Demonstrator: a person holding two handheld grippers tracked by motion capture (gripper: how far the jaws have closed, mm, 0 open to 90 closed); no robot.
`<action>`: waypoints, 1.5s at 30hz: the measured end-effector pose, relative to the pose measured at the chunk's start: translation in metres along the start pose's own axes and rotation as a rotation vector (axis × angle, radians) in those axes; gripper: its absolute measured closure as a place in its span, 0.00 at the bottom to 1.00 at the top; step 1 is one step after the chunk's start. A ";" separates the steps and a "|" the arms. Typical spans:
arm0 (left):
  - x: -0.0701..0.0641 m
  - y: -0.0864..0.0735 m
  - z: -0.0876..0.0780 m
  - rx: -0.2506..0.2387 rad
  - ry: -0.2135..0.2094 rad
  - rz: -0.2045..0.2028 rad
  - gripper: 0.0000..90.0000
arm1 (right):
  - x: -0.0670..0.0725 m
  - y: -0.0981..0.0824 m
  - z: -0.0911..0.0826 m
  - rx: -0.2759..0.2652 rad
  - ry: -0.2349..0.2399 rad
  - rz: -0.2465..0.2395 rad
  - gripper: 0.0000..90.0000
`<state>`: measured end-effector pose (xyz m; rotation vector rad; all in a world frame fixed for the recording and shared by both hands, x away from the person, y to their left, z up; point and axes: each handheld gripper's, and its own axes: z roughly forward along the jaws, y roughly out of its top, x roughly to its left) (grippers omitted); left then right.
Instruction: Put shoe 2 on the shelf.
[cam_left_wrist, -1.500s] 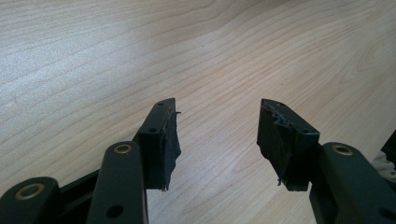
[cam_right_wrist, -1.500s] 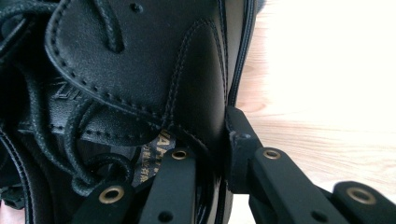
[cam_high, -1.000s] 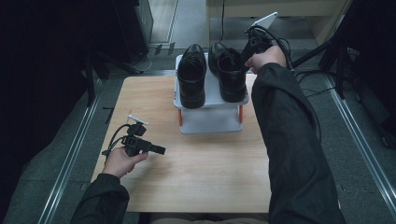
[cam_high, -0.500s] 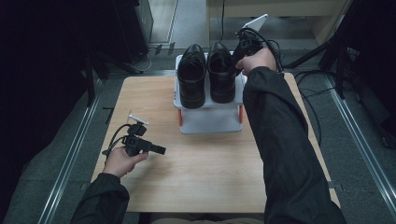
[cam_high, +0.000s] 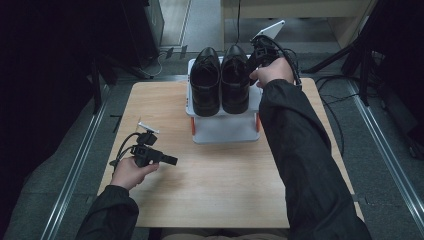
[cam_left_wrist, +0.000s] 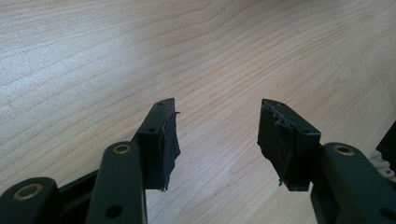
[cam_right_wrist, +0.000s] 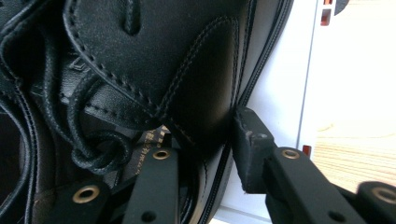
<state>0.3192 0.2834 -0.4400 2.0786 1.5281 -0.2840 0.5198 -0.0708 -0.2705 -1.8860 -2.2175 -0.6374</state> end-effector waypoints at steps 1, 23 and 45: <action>0.000 0.000 0.000 0.000 0.000 0.000 0.52 | 0.000 0.000 0.000 -0.001 -0.001 -0.003 0.79; 0.000 0.000 0.000 -0.001 0.009 0.007 0.51 | -0.001 -0.003 -0.029 -0.011 0.042 -0.088 0.70; 0.002 0.000 0.000 -0.004 0.017 -0.010 0.51 | -0.054 -0.028 -0.044 -0.057 0.078 -0.140 0.67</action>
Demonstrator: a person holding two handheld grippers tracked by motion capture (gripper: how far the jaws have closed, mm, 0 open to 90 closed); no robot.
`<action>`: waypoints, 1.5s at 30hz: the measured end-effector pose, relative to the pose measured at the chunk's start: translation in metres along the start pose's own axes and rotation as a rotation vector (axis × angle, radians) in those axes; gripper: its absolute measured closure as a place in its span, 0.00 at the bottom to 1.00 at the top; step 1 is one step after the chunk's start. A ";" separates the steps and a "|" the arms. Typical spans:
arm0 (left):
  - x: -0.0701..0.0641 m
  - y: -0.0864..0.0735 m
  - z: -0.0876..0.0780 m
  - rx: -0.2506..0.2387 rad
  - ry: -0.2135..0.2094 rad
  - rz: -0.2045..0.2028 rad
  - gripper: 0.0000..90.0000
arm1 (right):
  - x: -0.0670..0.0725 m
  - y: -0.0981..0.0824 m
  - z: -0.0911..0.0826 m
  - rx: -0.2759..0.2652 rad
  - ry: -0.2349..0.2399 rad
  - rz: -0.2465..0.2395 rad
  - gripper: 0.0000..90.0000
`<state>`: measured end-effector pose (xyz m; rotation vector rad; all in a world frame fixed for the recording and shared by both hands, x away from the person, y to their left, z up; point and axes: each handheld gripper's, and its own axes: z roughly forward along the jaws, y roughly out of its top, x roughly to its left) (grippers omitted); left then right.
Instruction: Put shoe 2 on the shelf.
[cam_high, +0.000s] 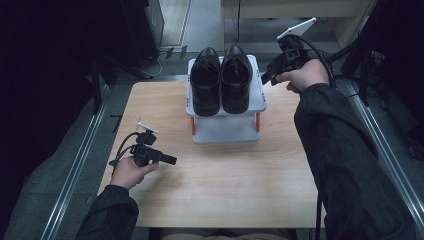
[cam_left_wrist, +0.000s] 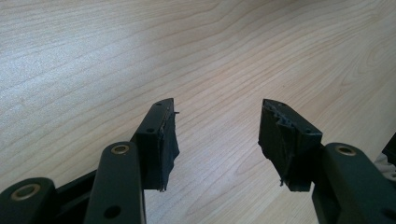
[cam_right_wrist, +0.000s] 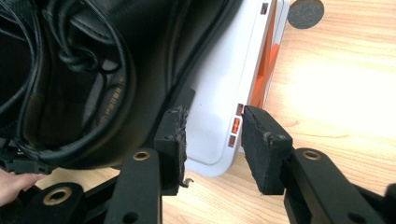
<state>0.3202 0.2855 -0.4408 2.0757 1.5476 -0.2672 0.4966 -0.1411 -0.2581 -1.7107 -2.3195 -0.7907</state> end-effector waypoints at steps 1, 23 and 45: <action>0.000 0.000 0.000 0.000 0.002 0.003 0.51 | -0.002 -0.002 0.000 -0.002 -0.003 -0.005 0.67; 0.001 0.001 0.002 -0.002 0.019 0.012 0.50 | -0.050 -0.054 0.029 0.000 0.044 -0.049 0.64; 0.002 0.002 0.005 0.018 0.026 0.013 0.49 | -0.084 -0.115 0.071 0.008 0.102 -0.090 0.62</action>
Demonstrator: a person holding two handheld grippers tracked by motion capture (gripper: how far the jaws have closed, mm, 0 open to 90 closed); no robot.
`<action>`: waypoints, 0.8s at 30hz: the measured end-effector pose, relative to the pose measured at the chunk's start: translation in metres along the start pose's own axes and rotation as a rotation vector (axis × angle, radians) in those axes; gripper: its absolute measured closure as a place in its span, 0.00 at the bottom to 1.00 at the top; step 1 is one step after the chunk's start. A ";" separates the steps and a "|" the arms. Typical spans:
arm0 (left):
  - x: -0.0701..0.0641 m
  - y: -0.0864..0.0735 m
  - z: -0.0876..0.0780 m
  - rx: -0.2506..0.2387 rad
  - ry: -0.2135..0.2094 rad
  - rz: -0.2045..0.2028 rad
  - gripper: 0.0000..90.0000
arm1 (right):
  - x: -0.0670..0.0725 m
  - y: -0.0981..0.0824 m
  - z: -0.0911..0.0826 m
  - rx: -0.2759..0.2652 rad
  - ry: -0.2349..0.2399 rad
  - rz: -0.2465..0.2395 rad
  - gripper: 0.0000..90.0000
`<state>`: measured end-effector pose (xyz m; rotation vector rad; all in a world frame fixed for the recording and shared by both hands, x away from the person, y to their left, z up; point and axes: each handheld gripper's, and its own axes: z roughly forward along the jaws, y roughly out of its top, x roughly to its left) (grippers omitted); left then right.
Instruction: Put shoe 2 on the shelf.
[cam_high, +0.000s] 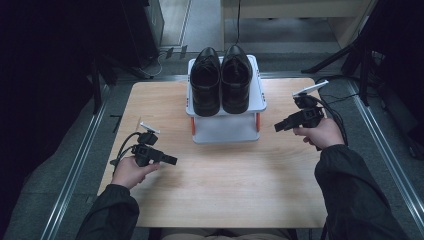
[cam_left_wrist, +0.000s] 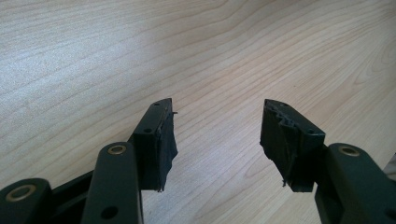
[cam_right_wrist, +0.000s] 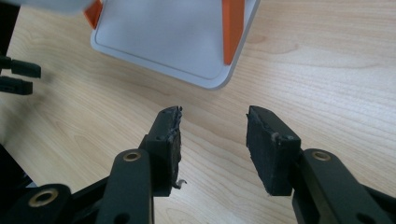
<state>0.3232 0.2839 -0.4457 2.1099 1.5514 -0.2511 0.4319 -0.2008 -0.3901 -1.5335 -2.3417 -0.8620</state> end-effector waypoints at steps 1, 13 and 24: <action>0.000 0.000 0.000 0.001 0.000 -0.001 0.49 | 0.000 -0.003 0.002 0.001 0.004 -0.005 0.61; 0.001 0.000 0.001 0.009 -0.007 0.000 0.49 | -0.008 -0.035 0.026 0.010 0.031 -0.021 0.61; 0.001 0.000 0.002 0.010 -0.004 -0.002 0.48 | -0.006 -0.053 0.044 0.011 0.065 -0.055 0.59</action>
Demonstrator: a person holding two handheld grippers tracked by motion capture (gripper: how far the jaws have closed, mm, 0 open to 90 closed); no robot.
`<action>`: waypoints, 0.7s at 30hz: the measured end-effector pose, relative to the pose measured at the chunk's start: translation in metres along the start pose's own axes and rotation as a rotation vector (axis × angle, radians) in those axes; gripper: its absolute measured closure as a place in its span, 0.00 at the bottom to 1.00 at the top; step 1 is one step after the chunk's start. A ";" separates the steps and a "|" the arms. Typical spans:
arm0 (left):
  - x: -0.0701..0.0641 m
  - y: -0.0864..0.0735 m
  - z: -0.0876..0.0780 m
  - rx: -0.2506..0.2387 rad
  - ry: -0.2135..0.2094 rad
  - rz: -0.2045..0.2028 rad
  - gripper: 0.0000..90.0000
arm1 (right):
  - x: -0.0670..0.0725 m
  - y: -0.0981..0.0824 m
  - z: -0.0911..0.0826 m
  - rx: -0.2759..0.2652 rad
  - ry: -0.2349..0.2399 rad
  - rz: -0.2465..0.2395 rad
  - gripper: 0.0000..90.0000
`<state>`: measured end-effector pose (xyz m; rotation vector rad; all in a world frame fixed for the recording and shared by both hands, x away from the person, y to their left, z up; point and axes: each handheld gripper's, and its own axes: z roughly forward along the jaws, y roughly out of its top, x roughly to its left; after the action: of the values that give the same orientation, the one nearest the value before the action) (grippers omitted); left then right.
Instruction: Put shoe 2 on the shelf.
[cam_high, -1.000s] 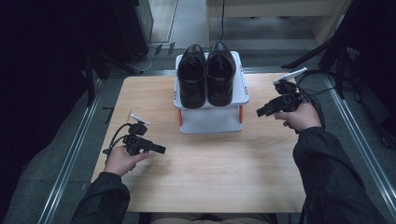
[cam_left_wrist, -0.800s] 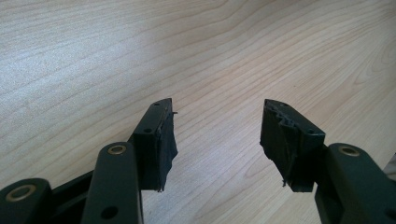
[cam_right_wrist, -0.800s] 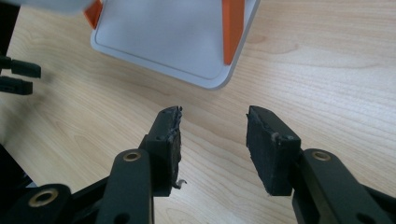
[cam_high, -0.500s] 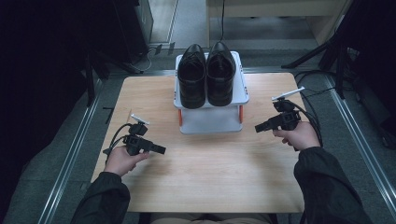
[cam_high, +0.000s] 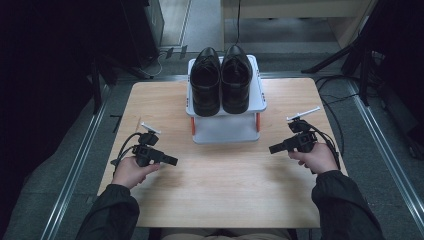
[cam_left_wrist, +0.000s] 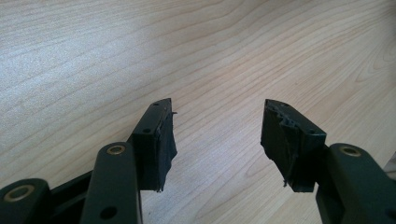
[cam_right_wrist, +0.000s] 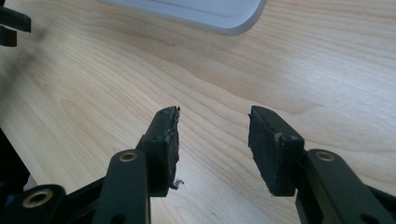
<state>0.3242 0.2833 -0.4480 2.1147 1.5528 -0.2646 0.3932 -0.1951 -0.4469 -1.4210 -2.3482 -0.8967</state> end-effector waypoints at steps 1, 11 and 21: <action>0.000 0.000 0.000 0.000 0.000 0.000 0.48 | 0.001 -0.001 0.001 -0.004 0.008 0.000 0.59; -0.001 0.000 0.002 0.005 0.002 0.007 0.48 | 0.006 -0.010 0.012 -0.003 0.033 -0.030 0.58; -0.006 0.001 0.006 0.008 0.008 0.035 0.44 | 0.008 -0.020 0.023 0.007 0.051 -0.047 0.57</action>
<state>0.3245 0.2748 -0.4505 2.1496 1.5201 -0.2513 0.3742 -0.1822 -0.4684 -1.3295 -2.3533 -0.9255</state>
